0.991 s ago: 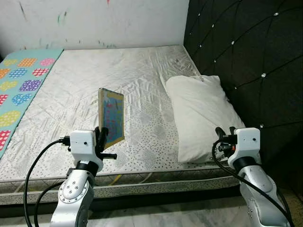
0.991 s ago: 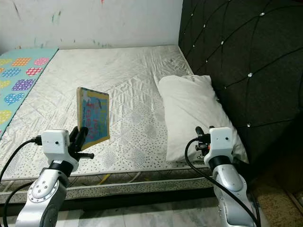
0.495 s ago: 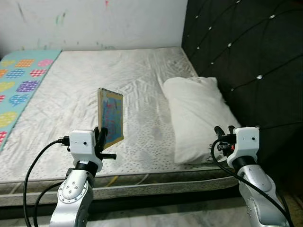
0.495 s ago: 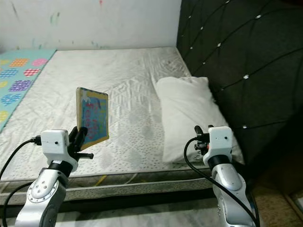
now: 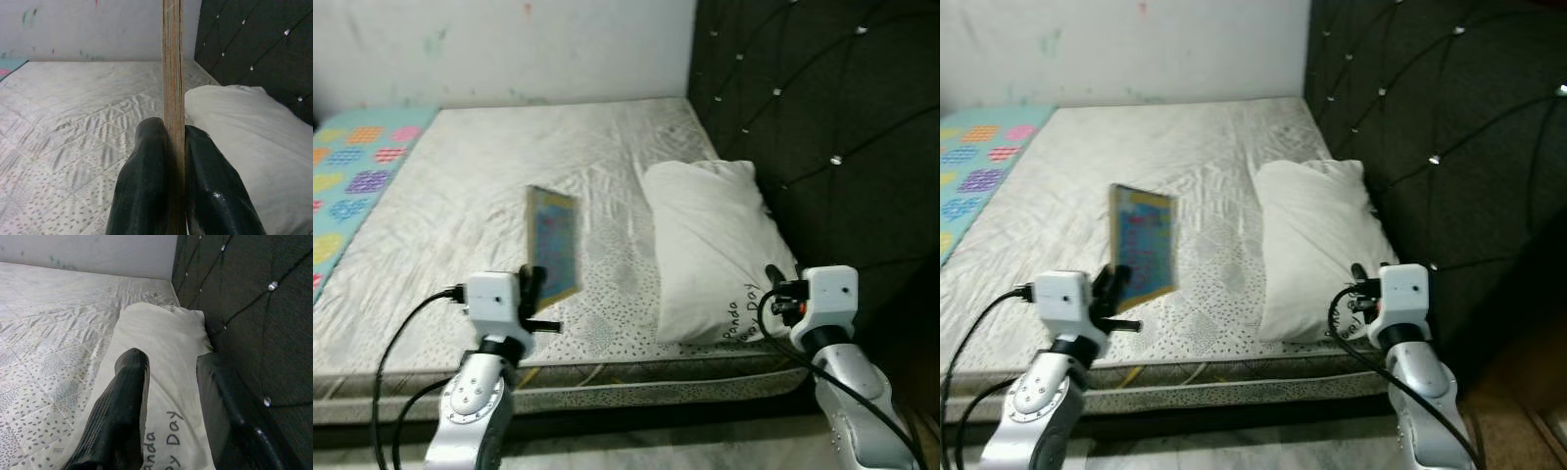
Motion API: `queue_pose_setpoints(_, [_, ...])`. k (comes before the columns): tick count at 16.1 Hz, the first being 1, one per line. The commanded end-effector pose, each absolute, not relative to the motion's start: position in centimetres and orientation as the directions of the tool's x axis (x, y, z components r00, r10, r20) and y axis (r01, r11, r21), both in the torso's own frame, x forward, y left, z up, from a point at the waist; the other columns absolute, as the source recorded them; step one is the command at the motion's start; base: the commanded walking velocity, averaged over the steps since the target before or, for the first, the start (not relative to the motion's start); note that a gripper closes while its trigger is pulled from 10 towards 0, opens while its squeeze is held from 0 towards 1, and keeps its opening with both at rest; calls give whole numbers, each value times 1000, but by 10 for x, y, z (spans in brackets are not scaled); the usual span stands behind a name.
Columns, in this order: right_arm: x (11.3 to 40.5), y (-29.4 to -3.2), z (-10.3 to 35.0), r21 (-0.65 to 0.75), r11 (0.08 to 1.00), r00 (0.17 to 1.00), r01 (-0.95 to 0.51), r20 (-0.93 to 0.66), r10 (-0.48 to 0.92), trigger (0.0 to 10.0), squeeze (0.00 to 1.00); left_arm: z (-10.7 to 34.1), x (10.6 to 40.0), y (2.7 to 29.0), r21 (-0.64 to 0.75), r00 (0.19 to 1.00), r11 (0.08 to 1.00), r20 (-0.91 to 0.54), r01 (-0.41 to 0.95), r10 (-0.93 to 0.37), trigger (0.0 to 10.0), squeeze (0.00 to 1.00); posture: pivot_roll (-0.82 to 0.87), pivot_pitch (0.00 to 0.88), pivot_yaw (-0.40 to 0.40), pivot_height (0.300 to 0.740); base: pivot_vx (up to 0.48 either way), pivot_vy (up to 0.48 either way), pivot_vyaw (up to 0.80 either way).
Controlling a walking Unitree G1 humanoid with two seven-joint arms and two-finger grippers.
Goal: Clean up the room
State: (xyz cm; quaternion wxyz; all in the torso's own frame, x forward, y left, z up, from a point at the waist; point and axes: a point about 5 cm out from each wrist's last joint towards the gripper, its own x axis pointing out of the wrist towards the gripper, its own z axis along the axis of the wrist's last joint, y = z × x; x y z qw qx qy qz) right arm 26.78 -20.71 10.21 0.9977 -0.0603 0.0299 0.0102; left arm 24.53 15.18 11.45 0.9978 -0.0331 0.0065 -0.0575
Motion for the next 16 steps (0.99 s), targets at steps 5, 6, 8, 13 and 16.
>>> queue_pose_setpoints(5, [269,-203,102,-117,992,998,-41,-58,34,10000,0,128,245,152,-75,984,983,77,167,-162,10000,0,-178,12,23,740,54,0,0])
queue_pose_setpoints(6, [269,-203,102,-117,992,998,-40,-58,33,10000,0,128,244,152,-77,984,983,76,167,-161,10000,0,-177,12,22,740,274,0,0])
queue_pose_setpoints(8, [268,-203,103,-117,992,998,-40,-57,34,10000,0,128,244,153,-82,984,983,75,165,-159,10000,0,-177,13,21,740,277,0,0])
queue_pose_setpoints(13, [270,-202,104,-111,993,998,-44,-51,39,10000,0,127,243,156,-87,986,984,72,155,-149,10000,0,-176,11,22,740,275,0,0])
queue_pose_setpoints(16, [270,-201,104,-107,993,998,-43,-50,38,10000,0,127,244,156,-87,985,983,72,160,-154,10000,0,-179,10,26,740,269,0,0])
